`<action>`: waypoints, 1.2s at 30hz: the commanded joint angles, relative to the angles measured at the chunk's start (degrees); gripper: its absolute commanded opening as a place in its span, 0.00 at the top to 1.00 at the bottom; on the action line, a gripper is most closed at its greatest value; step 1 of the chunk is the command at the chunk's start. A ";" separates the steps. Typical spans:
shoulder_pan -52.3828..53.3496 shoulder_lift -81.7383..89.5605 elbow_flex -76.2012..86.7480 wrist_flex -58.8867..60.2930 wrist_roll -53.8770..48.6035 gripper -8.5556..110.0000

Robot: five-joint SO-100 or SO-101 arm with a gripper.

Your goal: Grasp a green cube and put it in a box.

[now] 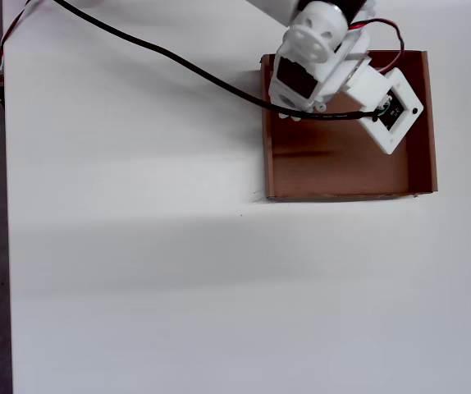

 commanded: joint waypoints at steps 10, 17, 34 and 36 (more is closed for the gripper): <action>0.44 -1.67 -4.39 -0.44 -0.09 0.79; 0.09 -2.90 -4.92 -0.44 0.09 0.79; -0.26 -5.89 -5.63 -0.88 0.18 0.79; -0.26 -6.33 -5.80 -0.97 0.18 0.79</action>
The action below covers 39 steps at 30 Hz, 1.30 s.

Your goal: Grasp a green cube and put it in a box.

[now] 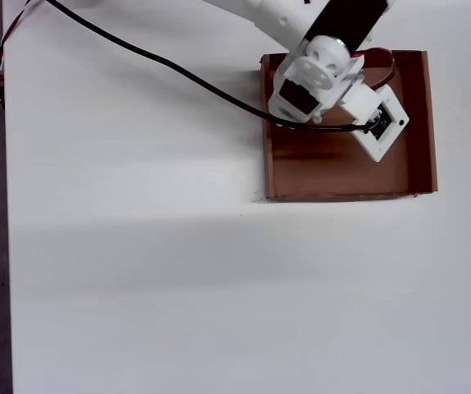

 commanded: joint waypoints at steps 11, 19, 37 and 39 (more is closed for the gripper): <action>0.26 2.37 -4.48 -0.18 0.35 0.75; 5.62 21.71 7.65 0.18 2.55 0.75; 43.51 77.26 64.51 -0.35 5.45 0.75; 47.72 82.53 70.22 -0.62 5.45 0.75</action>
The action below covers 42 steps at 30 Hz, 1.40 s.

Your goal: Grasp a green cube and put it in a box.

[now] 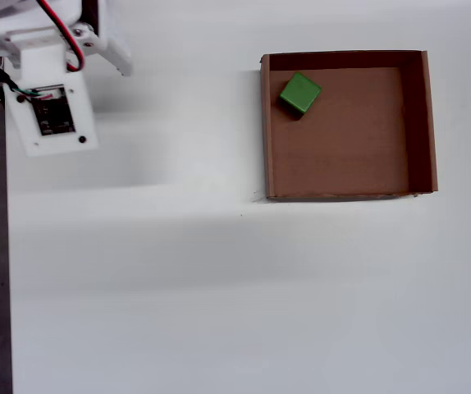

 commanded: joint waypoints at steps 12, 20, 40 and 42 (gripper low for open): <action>16.08 28.39 31.38 -4.31 0.09 0.75; 19.34 45.70 48.52 -8.35 0.09 0.75; 18.37 53.53 51.15 -4.75 0.26 0.75; 18.37 53.53 51.15 -4.75 0.26 0.75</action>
